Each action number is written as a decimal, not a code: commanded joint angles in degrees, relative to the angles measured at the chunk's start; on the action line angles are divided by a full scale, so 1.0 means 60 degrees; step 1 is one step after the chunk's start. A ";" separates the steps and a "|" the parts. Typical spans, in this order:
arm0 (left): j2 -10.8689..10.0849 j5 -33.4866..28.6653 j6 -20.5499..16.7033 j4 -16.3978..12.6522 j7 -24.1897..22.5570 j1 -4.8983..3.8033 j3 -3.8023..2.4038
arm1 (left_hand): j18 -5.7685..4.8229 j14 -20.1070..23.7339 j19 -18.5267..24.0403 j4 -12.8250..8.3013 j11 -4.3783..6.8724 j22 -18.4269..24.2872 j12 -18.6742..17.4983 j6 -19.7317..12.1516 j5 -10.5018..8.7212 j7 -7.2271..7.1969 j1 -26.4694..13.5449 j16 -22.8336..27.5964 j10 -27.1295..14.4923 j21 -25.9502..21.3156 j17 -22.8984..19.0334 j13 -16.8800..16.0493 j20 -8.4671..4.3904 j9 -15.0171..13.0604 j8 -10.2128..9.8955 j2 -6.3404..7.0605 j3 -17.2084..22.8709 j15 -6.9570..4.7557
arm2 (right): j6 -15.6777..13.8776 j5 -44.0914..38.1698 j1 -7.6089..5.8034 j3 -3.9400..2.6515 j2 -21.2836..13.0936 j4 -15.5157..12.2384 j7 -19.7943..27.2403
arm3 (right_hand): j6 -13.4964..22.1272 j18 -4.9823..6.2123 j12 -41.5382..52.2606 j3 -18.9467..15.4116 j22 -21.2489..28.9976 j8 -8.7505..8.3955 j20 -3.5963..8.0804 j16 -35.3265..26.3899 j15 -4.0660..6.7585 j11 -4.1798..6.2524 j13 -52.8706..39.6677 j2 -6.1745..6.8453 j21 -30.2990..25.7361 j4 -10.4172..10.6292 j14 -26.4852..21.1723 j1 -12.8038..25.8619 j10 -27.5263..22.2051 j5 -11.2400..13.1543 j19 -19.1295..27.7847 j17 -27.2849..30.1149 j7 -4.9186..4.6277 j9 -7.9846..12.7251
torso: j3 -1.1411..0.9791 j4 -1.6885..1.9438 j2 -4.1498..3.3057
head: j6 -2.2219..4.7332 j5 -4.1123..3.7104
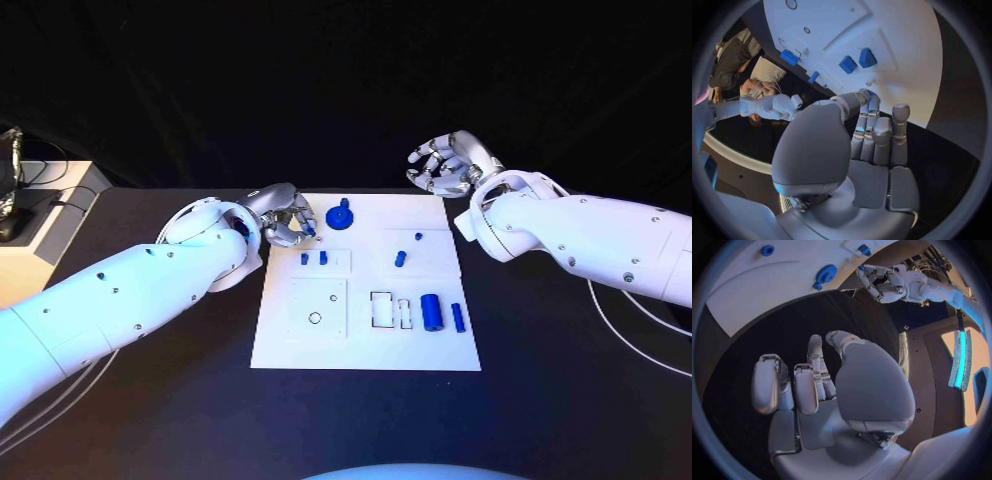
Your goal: Assemble the parts on the task board
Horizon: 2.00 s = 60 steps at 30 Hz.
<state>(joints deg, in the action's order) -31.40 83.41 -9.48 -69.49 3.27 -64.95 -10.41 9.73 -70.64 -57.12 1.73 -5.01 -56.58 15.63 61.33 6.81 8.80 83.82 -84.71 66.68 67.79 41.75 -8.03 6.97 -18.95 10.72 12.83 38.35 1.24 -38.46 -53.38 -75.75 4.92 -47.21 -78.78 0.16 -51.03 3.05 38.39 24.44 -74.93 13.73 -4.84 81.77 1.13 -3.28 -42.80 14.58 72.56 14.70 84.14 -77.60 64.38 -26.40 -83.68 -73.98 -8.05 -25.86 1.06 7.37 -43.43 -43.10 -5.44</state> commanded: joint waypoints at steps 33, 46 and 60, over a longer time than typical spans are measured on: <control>0.0460 0.0075 0.0438 0.0626 -0.0064 0.0012 -0.0032 | -0.0131 -0.0045 -0.0045 -0.0036 0.0005 0.0008 -0.0108 0.0043 0.0014 -0.0005 -0.0091 -0.0014 0.0053 0.0033 -0.0081 -0.0009 0.0007 -0.0007 0.0033 -0.0029 0.0089 -0.0002 | 0.0055 -0.0107 0.0003 -0.0003 0.0024 -0.0011 0.0062 | -0.0086 0.0134 -0.0055 0.0081 -0.0449 0.0033 0.0087 -0.0040 0.0069 0.0079 0.0025 0.0063 -0.0065 -0.0010 0.0347 0.0064 0.0005 -0.0030 0.0003 0.0016 0.0012 -0.0013 | -0.0006 -0.0008 -0.0014 | 0.0007 0.0050; 0.0535 0.0078 0.0516 0.0702 -0.0074 0.0012 -0.0003 | -0.0129 -0.0042 -0.0035 -0.0040 0.0005 0.0016 -0.0113 0.0043 0.0013 -0.0005 -0.0092 -0.0011 0.0054 0.0029 -0.0088 -0.0010 0.0007 -0.0007 0.0031 -0.0030 0.0093 -0.0002 | 0.0060 -0.0108 0.0003 -0.0003 0.0040 -0.0007 0.0058 | -0.0086 0.0134 -0.0055 0.0081 -0.0449 0.0033 0.0087 -0.0040 0.0069 0.0079 0.0025 0.0063 -0.0065 -0.0010 0.0347 0.0064 0.0005 -0.0030 0.0003 0.0016 0.0012 -0.0013 | -0.0005 -0.0005 -0.0016 | 0.0004 0.0048; 0.0639 0.0087 0.0641 0.0836 -0.0046 0.0012 0.0109 | -0.0126 -0.0026 -0.0015 -0.0049 0.0003 0.0026 -0.0136 0.0042 0.0001 -0.0003 -0.0115 0.0000 0.0060 0.0022 -0.0119 -0.0012 0.0010 -0.0008 0.0026 -0.0032 0.0101 0.0000 | 0.0060 -0.0109 0.0003 -0.0003 0.0048 -0.0018 0.0057 | -0.0086 0.0134 -0.0055 0.0081 -0.0449 0.0033 0.0087 -0.0040 0.0069 0.0079 0.0025 0.0063 -0.0065 -0.0010 0.0347 0.0064 0.0005 -0.0030 0.0003 0.0016 0.0012 -0.0013 | -0.0010 -0.0023 -0.0027 | -0.0014 0.0044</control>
<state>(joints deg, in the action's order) -27.82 83.67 -7.06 -64.49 3.26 -65.00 -9.92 9.73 -70.63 -57.12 1.42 -5.02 -56.47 15.08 61.31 6.80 8.80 83.59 -84.71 66.66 67.74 41.08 -8.15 6.97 -19.02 10.61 12.60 38.65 1.25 -38.46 -53.44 -75.75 4.92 -46.96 -78.79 0.16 -51.17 3.05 38.39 24.60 -74.91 13.73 -4.84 81.77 1.13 -3.17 -42.71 14.58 72.57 14.54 84.14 -77.60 64.27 -26.40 -83.68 -73.93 -8.19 -25.88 1.03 7.25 -43.56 -43.17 -5.15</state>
